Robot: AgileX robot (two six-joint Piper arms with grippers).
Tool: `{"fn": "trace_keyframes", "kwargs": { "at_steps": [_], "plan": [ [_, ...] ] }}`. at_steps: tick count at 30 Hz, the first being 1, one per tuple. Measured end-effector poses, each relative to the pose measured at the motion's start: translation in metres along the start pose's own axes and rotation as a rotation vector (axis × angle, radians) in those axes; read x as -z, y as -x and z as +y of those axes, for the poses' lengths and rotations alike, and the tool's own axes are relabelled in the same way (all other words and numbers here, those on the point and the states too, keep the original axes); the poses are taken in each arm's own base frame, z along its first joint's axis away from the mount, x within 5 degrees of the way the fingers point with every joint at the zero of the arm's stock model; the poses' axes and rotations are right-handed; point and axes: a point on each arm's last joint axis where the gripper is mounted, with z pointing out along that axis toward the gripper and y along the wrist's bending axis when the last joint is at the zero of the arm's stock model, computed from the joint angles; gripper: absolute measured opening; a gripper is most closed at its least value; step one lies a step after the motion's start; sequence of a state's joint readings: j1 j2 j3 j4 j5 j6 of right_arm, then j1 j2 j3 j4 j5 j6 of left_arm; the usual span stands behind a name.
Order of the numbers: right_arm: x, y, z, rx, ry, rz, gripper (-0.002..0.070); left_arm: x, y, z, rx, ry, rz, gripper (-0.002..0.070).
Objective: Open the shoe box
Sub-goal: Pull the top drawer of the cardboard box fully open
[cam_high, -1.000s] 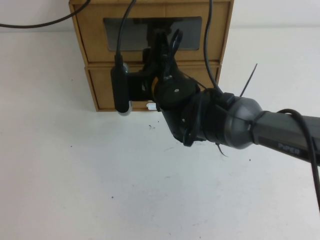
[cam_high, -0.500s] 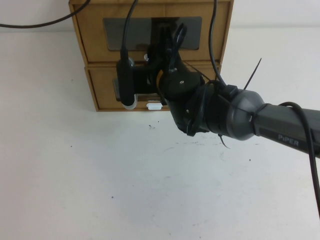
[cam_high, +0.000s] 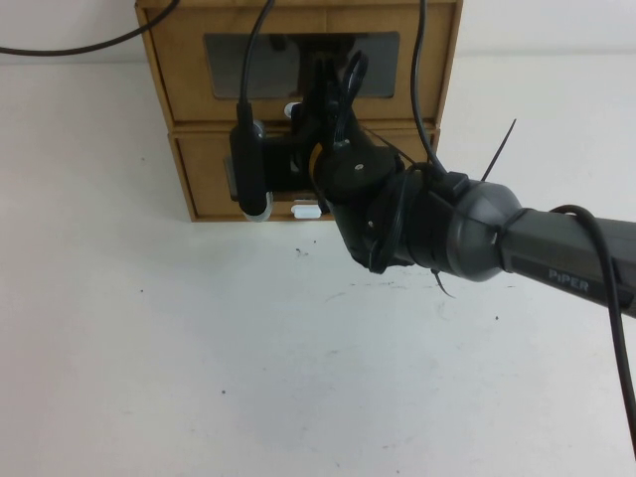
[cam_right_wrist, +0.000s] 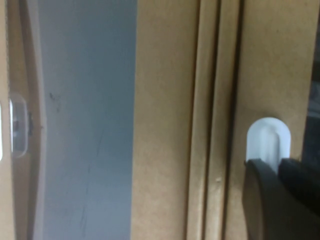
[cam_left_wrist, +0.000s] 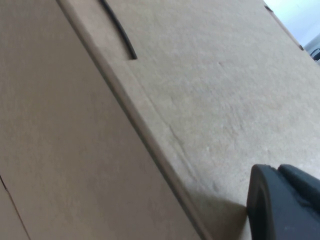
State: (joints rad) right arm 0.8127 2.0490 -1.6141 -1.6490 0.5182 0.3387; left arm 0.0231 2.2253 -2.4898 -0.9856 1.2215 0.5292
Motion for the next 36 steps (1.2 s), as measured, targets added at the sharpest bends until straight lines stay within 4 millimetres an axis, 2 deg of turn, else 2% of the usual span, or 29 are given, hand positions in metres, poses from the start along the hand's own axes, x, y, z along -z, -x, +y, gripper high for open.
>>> {"fn": "trace_keyframes", "kwargs": {
  "at_steps": [10,17,28,36],
  "plan": [
    [0.001,0.0,0.0,0.002,-0.006,0.014,0.0005,0.0,0.0,0.0,0.0,0.0,0.0,-0.0006],
    [0.009,0.009,0.005,0.01,-0.017,0.057,0.0004,0.0,0.0,0.0,0.001,-0.002,0.001,-0.0006],
    [0.013,0.013,0.01,0.023,-0.018,0.089,0.0004,0.0,0.0,0.0,0.001,-0.002,0.001,-0.0006],
    [0.02,0.021,0.013,0.017,-0.007,0.092,0.0003,-0.006,-0.002,0.006,0.026,-0.016,-0.01,-0.0006]
  ]
}}
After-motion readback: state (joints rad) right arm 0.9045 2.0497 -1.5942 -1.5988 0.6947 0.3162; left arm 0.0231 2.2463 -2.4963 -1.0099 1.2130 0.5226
